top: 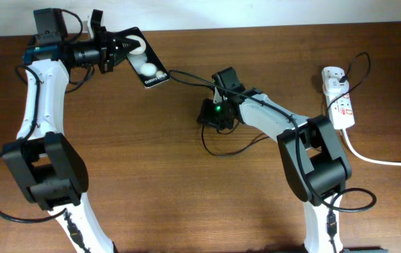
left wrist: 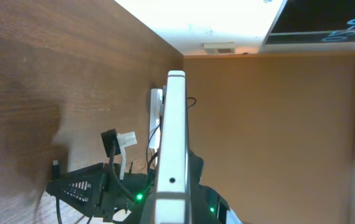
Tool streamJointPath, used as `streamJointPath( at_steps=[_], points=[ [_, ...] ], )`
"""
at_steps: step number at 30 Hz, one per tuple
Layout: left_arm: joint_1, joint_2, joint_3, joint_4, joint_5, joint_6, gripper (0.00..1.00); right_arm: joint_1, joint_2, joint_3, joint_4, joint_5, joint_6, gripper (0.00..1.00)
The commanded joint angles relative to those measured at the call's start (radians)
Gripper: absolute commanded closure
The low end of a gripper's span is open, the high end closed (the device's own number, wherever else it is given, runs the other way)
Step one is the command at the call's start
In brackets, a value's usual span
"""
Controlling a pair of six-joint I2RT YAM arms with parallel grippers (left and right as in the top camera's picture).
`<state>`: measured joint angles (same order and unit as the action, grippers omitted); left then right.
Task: Plug charger to phone and switch on socket
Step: 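Lower the right gripper to the black cable plug and grasp it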
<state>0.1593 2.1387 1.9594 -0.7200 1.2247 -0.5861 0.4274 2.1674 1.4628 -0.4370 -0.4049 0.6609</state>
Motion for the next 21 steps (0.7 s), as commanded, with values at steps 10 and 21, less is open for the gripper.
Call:
streamJointPath(
  at_steps=[10, 21],
  points=[
    [0.003, -0.033, 0.001, 0.0, 0.044, 0.017, 1.0, 0.007, 0.033, 0.013, 0.0, 0.013, 0.009, 0.96],
    [-0.002, -0.033, 0.001, -0.008, 0.044, 0.017, 1.0, -0.006, -0.09, 0.013, -0.019, -0.037, -0.113, 0.96]
  ],
)
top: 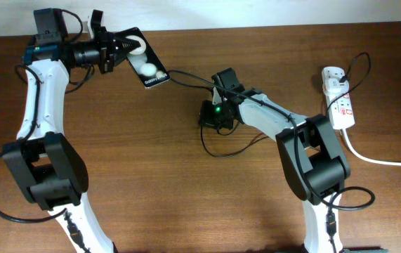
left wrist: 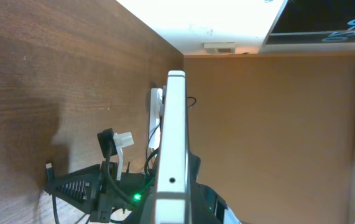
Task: Plug charger to phone and switch on socket
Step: 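Lower the right gripper to the black cable plug and grasp it, then raise the plug with the right gripper up to the phone's bottom edge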
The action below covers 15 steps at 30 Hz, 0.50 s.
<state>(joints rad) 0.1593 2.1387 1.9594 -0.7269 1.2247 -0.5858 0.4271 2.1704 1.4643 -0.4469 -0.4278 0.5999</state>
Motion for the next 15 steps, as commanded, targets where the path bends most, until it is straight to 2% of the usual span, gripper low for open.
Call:
streamJointPath(
  at_steps=[1, 15],
  points=[
    [-0.002, -0.033, 0.001, -0.002, 0.044, 0.016, 1.0, -0.01, -0.113, 0.011, -0.013, -0.021, -0.065, 0.96],
    [-0.008, -0.033, 0.001, -0.024, 0.045, 0.043, 1.0, -0.128, -0.343, 0.011, -0.145, -0.249, -0.247, 0.96]
  ],
)
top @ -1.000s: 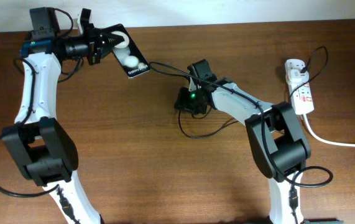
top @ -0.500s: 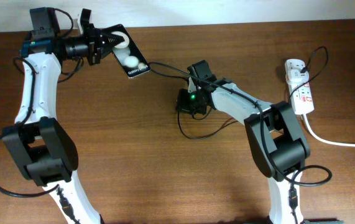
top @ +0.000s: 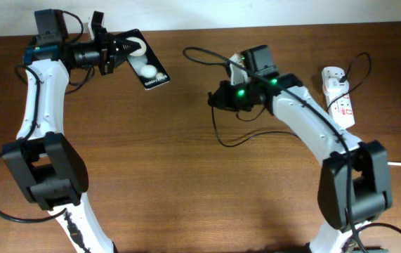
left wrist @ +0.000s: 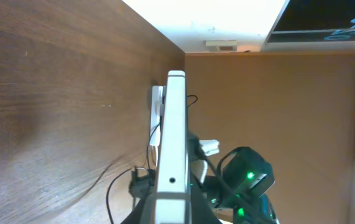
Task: Plug charger to phone and switch on socket
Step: 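Raise the plug with the right gripper up to the phone's bottom edge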
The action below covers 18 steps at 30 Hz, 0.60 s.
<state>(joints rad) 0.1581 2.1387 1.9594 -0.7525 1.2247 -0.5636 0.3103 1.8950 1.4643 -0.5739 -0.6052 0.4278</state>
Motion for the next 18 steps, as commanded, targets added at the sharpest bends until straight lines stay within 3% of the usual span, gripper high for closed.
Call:
streamJointPath(
  at_steps=[1, 18],
  points=[
    [-0.01, -0.033, 0.001, 0.002, 0.045, 0.025, 1.0, -0.014, -0.088, 0.011, -0.035, -0.076, -0.09, 0.96],
    [-0.087, -0.033, 0.001, 0.003, 0.142, 0.11, 1.0, -0.017, -0.46, -0.039, -0.205, -0.08, -0.169, 0.96]
  ],
)
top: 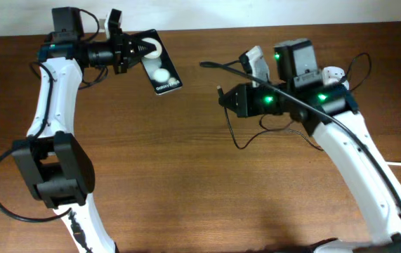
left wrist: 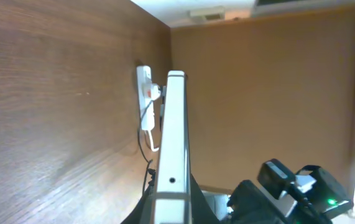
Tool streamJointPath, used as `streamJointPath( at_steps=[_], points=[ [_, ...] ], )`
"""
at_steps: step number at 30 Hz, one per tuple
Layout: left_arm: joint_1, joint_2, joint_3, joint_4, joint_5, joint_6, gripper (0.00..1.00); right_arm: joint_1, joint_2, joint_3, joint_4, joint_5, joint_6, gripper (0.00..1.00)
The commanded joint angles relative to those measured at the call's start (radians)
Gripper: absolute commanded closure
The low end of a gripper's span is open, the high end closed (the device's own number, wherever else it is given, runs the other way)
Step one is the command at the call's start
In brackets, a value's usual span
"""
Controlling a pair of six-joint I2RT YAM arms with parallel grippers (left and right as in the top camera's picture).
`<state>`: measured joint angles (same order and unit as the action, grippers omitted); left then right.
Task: Plug charger to phone and switch on socket
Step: 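Raise the plug with the right gripper up to the phone's bottom edge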
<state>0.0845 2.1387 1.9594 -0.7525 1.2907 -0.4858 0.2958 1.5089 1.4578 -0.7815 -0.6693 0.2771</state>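
The black phone, two white circles on its face, is held off the table by my left gripper, shut on its upper end. The left wrist view shows it edge-on as a white strip, the left gripper clamped on both sides. My right gripper is raised right of the phone and shut on the black charger cable, whose small plug tip points left toward the phone. The white power strip lies at the far right; overhead only its end shows behind the right arm.
The wooden table spreads below both arms. A slack loop of the charger cable hangs under the right gripper. The strip's white mains lead runs off the right edge. A brown wall stands beyond the table.
My right arm has risen and swung right with the cable and now covers most of the power strip. My left gripper has carried the phone a little to the right.
At first my right gripper was low at the table's middle on the cable, which stretched toward the phone held by my left gripper. It stayed so, then stood lifted to the right with the cable. Now both arms are higher and face each other.
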Motion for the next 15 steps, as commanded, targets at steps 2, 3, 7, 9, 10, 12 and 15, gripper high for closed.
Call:
streamJointPath(
  at_steps=[2, 3, 7, 9, 10, 12, 15],
  points=[
    [-0.019, -0.033, 0.001, 0.003, 0.085, 0.04, 1.0, -0.005, -0.122, -0.071, 0.011, -0.016, -0.014, 0.96],
    [-0.023, -0.033, 0.001, 0.003, 0.092, 0.042, 1.0, -0.008, -0.142, -0.089, 0.014, -0.016, -0.009, 0.96],
    [-0.044, -0.033, 0.001, 0.003, 0.105, 0.062, 1.0, -0.05, -0.251, -0.205, 0.066, -0.066, 0.021, 0.96],
    [-0.058, -0.033, 0.001, 0.003, 0.106, 0.067, 1.0, -0.075, -0.293, -0.263, 0.112, -0.107, 0.053, 0.96],
    [-0.069, -0.033, 0.001, 0.004, 0.109, 0.069, 1.0, -0.085, -0.317, -0.309, 0.156, -0.135, 0.08, 0.96],
    [-0.084, -0.033, 0.001, 0.01, 0.109, 0.069, 1.0, -0.088, -0.337, -0.361, 0.214, -0.157, 0.118, 0.96],
    [-0.113, -0.033, 0.001, 0.031, 0.115, 0.069, 1.0, -0.087, -0.343, -0.455, 0.351, -0.205, 0.215, 0.96]
  ],
)
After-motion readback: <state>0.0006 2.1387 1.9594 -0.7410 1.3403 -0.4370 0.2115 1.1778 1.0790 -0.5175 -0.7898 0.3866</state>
